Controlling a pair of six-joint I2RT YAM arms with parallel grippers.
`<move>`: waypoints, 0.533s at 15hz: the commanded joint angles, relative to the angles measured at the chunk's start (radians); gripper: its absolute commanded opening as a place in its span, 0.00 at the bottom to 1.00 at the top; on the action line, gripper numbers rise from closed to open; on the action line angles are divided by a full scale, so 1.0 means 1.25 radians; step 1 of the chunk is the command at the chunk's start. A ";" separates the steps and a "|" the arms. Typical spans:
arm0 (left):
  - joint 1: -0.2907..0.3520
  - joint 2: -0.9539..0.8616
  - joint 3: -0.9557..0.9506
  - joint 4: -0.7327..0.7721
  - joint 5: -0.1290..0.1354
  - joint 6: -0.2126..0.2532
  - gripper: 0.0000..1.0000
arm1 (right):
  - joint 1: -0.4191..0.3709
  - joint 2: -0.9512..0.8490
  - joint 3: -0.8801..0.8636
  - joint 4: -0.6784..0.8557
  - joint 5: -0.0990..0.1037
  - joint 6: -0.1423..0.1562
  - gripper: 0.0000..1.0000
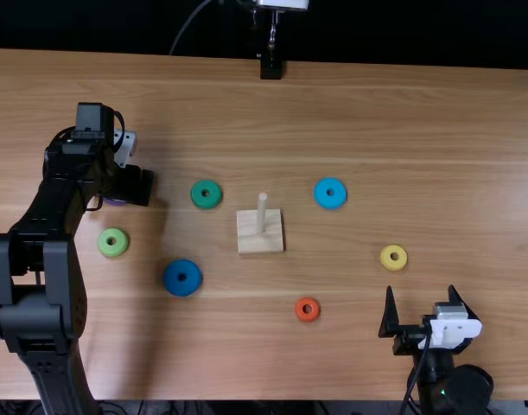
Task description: Build the Hanoi tower: stack the rings onto the peg from bottom to top in this color order: purple, dark blue, light blue, dark green, light green, yellow, orange.
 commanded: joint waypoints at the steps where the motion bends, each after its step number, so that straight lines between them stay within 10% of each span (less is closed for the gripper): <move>1: 0.009 0.014 0.027 -0.002 0.012 0.011 1.00 | -0.008 -0.010 -0.041 -0.060 -0.005 -0.002 1.00; 3: 0.010 0.012 0.023 0.001 0.009 0.011 0.12 | -0.008 -0.010 -0.041 -0.060 -0.004 -0.002 1.00; 8: 0.008 -0.014 0.036 -0.009 -0.003 0.020 0.00 | -0.008 -0.010 -0.041 -0.060 -0.004 0.000 1.00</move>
